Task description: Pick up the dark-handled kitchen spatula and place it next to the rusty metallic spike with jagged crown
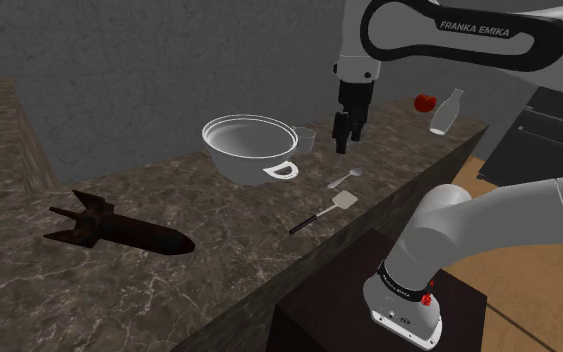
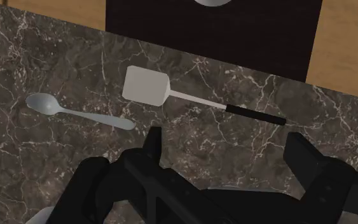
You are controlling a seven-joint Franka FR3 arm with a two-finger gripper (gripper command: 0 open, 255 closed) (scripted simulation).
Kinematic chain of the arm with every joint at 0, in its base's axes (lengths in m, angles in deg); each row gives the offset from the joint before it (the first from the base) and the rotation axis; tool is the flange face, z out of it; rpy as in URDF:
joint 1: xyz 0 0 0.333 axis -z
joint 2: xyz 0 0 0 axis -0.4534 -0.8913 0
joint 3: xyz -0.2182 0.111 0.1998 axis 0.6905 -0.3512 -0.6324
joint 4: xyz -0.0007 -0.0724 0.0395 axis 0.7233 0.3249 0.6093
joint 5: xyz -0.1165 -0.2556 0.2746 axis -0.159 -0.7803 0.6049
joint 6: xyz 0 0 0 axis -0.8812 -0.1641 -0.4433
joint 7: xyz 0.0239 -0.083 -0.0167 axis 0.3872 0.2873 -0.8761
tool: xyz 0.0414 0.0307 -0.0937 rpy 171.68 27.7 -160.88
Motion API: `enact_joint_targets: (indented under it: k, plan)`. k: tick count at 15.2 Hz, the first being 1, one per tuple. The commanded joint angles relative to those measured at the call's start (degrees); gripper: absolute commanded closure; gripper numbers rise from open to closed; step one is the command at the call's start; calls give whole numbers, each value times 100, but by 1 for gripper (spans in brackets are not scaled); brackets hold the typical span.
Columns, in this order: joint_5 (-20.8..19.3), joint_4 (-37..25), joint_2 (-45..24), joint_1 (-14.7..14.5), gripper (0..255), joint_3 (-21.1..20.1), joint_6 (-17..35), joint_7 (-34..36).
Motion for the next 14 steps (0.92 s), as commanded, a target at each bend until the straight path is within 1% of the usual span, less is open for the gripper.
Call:
enact_joint_targets:
  k: [1,5,8,11,14]
  plan:
    - [0,0,0,0,0,0,0,0]
    - [-336,1071,483,-624,0,495,912,-1775]
    - [-636,1799,766,-1058,0,948,1607,-3094]
    - [-986,2449,945,-1437,0,1477,2320,-4430]
    - [-1403,3004,974,-1779,0,2106,3064,-5786]
